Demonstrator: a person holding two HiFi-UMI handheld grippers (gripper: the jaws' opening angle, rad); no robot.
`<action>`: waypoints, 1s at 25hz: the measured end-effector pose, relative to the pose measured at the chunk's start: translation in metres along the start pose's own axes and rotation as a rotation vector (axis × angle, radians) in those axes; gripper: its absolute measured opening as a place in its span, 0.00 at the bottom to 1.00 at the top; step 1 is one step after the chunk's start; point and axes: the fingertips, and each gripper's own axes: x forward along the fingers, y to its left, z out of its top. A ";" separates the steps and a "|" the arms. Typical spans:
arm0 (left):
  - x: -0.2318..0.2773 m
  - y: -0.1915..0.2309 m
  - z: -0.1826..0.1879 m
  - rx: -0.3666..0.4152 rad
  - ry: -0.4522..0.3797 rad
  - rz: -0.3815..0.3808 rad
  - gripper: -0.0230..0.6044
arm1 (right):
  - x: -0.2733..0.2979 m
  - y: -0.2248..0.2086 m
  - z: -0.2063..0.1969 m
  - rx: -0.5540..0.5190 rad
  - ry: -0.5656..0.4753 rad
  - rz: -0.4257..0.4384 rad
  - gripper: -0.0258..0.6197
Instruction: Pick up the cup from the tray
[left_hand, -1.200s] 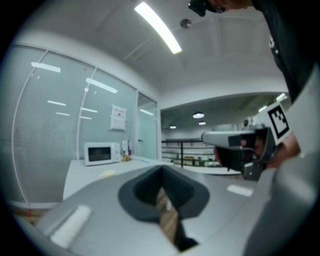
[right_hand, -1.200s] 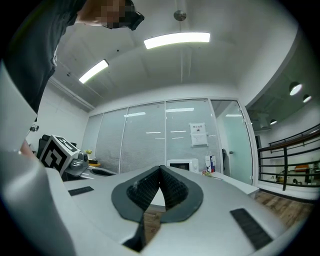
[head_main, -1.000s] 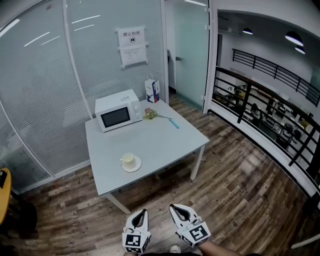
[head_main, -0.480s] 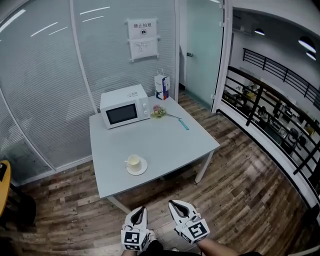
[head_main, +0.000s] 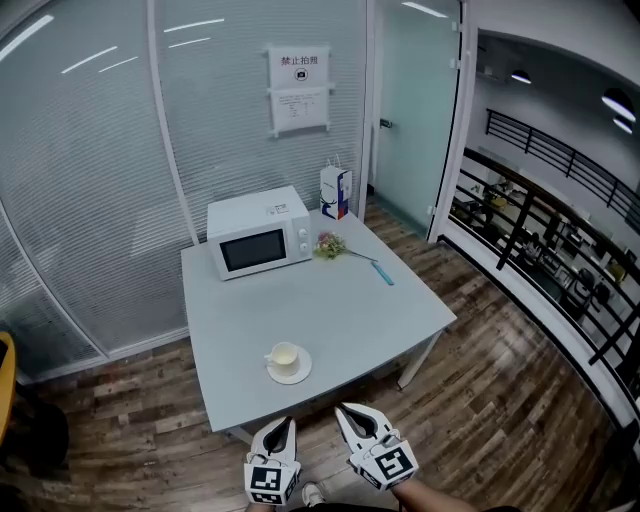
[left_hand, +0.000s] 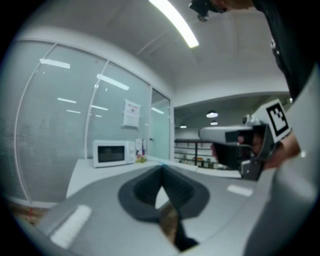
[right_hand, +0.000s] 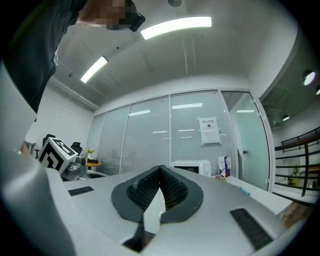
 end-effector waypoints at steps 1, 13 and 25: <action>0.004 0.006 0.000 0.003 0.000 -0.003 0.04 | 0.008 0.000 0.001 -0.005 0.005 -0.001 0.05; 0.024 0.052 0.010 -0.023 -0.039 0.022 0.04 | 0.053 0.002 -0.015 0.001 0.040 0.015 0.05; 0.094 0.061 0.012 -0.002 -0.006 0.134 0.04 | 0.104 -0.070 -0.026 0.024 0.035 0.127 0.05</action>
